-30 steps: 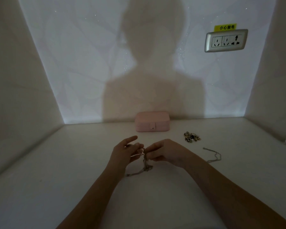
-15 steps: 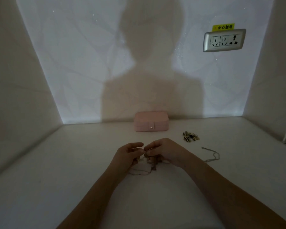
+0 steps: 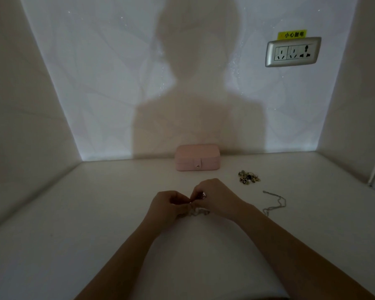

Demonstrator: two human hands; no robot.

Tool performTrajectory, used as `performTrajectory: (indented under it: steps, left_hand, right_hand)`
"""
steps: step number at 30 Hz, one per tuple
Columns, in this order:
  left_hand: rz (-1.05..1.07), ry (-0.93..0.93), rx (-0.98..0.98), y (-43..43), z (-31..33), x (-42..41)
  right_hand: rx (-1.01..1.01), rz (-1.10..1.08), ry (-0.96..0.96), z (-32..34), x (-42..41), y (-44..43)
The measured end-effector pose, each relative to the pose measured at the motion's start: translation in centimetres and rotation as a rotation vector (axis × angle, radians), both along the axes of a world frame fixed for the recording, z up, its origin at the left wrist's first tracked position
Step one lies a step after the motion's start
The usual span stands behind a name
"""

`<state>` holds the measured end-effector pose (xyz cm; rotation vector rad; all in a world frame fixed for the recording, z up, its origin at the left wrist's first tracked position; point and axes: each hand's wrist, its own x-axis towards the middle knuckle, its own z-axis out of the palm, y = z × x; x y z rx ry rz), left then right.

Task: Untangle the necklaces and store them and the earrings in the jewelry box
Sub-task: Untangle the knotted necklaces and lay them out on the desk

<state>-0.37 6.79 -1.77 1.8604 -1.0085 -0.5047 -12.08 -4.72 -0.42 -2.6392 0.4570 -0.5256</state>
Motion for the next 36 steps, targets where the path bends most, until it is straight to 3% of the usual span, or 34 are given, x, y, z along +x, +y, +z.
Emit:
performTrajectory:
  steps: [5, 9, 13, 18, 25, 28, 31, 36]
  left_hand:
    - [-0.055, -0.090, 0.038, 0.1, 0.0, 0.1]
    - [-0.066, -0.102, -0.019, 0.3, 0.1, 0.0]
    - [-0.052, -0.037, -0.136, 0.1, 0.6, -0.1]
    - [-0.060, 0.085, -0.220, 0.3, 1.3, -0.4]
    - [-0.120, 0.240, -0.266, 0.5, 1.6, -0.6]
    - [-0.135, 0.256, -0.249, 0.5, 1.5, -0.5]
    - [-0.147, 0.345, -0.275, 0.4, 1.3, -0.3]
    - [-0.112, 0.408, -0.271, 0.2, 1.2, 0.0]
  right_hand:
    - [-0.074, -0.022, 0.053, -0.2, -0.2, -0.3]
    - [0.068, -0.050, -0.088, 0.1, -0.3, -0.2]
    - [0.390, -0.049, -0.137, 0.6, -0.2, -0.1]
    - [1.054, 0.069, -0.276, 1.0, -0.3, -0.4]
    - [1.448, 0.176, -0.380, 1.6, -0.8, -0.5]
    - [1.636, 0.194, -0.513, 2.0, -0.9, -0.7]
    - [1.600, 0.126, -0.547, 2.1, -1.2, -0.9]
    - [1.257, 0.117, -0.289, 1.3, -0.8, -0.5]
